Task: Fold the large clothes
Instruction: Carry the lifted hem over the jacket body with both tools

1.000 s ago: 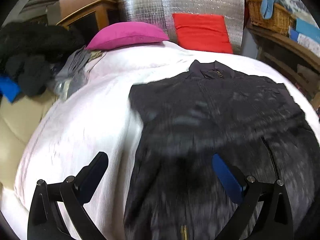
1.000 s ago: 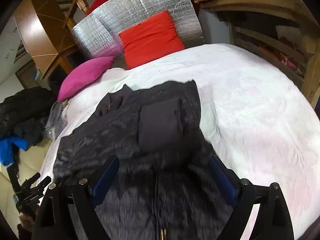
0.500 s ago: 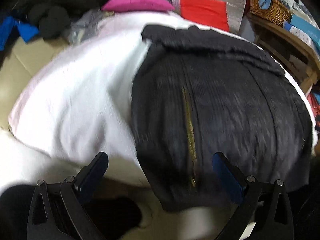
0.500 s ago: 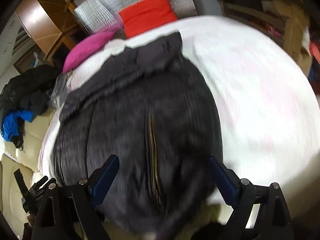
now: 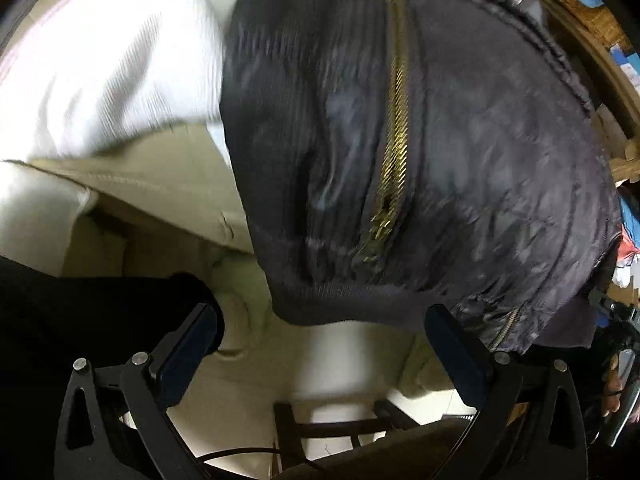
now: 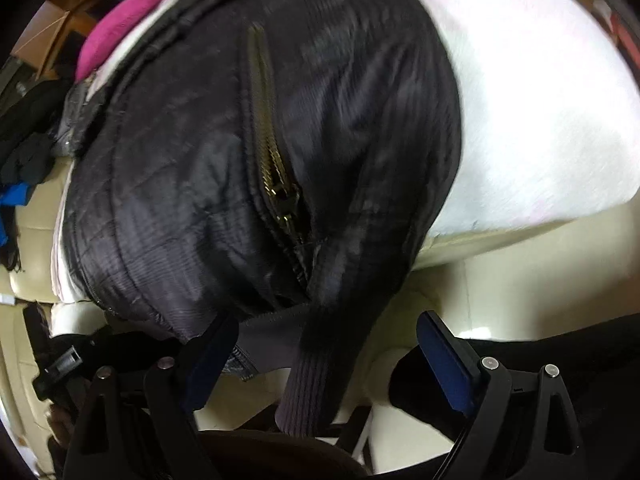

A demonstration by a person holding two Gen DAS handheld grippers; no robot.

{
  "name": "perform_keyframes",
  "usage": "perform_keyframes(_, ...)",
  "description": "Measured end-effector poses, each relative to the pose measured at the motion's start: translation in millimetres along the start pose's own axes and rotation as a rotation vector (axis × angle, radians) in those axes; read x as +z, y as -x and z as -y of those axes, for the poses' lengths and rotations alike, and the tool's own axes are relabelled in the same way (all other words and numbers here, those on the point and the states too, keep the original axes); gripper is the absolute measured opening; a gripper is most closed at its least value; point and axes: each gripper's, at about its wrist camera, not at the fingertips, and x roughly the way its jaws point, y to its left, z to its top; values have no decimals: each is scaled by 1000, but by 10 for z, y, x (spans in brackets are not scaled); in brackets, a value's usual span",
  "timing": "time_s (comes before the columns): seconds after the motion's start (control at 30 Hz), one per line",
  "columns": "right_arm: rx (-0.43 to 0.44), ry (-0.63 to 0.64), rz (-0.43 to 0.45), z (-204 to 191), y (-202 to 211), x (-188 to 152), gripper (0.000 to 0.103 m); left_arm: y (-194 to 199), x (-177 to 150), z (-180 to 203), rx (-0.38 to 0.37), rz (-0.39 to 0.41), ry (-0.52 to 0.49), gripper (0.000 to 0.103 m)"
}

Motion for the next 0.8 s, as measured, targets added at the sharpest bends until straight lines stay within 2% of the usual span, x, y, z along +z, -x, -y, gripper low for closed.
perform_keyframes(0.27,47,-36,-30,82,-255,-47,91,-358,40,-120,-53,-89,81,103)
perform_keyframes(0.33,52,-44,-21,108,-282,-60,84,-436,49,-138,-88,-100,100,102)
perform_keyframes(0.37,59,-43,-19,130,-289,-37,74,-452,51,-148,-97,-96,108,102)
perform_keyframes(0.4,62,-41,-20,148,-309,-32,64,-461,56,-167,-107,-88,112,94)
perform_keyframes(0.43,49,-38,-20,152,-323,-32,60,-468,59,-173,-124,-84,116,87)
perform_keyframes(0.5,30,-30,-27,171,-333,-7,47,-480,64,-185,-163,-93,121,40)
perform_keyframes(0.53,32,-26,-29,171,-323,-14,42,-503,49,-199,-174,-102,119,29)
perform_keyframes(0.57,27,-18,-28,163,-300,-27,34,-515,34,-190,-175,-103,114,9)
perform_keyframes(0.6,8,0,-25,140,-285,-38,29,-507,26,-179,-184,-98,106,1)
perform_keyframes(0.7,-54,53,-18,58,-236,-80,19,-340,2,-105,-220,-27,62,1)
perform_keyframes(0.73,-53,61,-16,50,-200,-95,19,-227,-7,-63,-240,20,34,1)
perform_keyframes(0.8,-56,83,-14,20,-131,-122,16,-96,-22,-29,-251,60,2,1)
